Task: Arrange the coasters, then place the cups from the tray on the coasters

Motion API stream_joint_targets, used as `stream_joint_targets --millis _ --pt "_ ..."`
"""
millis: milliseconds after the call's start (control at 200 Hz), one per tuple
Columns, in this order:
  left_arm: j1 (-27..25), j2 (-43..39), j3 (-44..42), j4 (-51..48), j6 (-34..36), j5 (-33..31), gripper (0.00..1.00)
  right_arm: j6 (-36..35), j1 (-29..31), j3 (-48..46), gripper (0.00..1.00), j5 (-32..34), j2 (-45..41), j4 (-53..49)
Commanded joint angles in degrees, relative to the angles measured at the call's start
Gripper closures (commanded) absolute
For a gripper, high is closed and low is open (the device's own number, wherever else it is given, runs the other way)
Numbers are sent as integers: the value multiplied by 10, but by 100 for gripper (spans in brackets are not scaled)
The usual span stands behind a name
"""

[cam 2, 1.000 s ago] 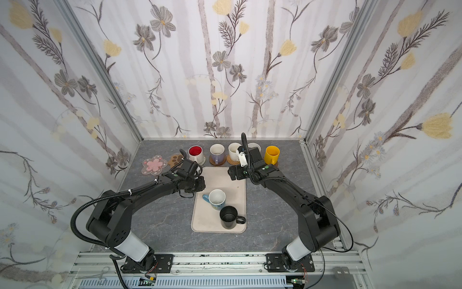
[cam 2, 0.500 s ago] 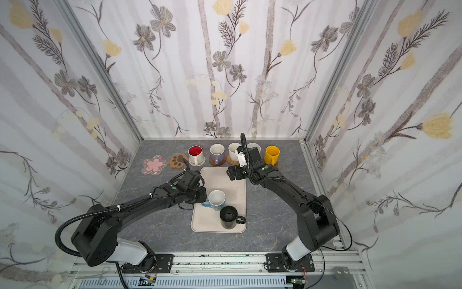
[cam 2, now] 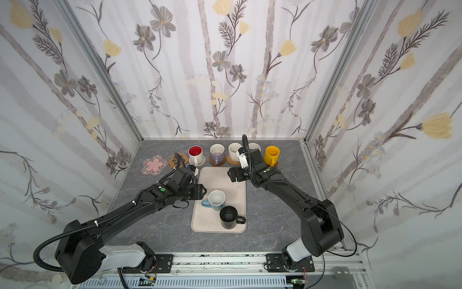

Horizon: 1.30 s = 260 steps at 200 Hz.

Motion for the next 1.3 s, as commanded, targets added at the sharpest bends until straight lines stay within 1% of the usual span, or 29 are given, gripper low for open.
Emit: stream_joint_targets --millis 0,65,85,155,255,375,520,630,774,1004,1089,1294 --pt "1 -3 14 -32 54 -11 42 -2 -4 -18 2 0 -24 42" --pt "1 -3 21 -41 70 -13 38 -2 -8 -26 2 -2 -27 49" --pt "0 -4 23 -43 74 -13 38 -2 -9 -29 2 -2 -46 50" --pt "0 -6 30 -44 87 -2 36 -1 -14 -35 1 1 -56 53" --pt "-5 -9 38 -47 105 24 36 3 -22 -42 1 3 -66 55" --pt "-10 -2 47 -61 126 23 37 5 -27 -56 1 4 -81 65" --pt "-13 8 49 -81 142 -10 41 5 -32 -67 1 1 -91 75" --pt "-14 19 50 -91 132 -18 44 6 -33 -71 0 -3 -91 81" --pt "-14 42 51 -107 117 -61 52 6 -35 -75 1 -9 -92 88" --pt "-14 74 54 -105 120 -57 68 8 -36 -79 1 -16 -96 92" --pt "-15 79 52 -102 120 -46 70 8 -36 -82 1 -16 -97 94" --pt "-35 90 41 -90 115 -47 73 11 -37 -87 0 -21 -96 98"
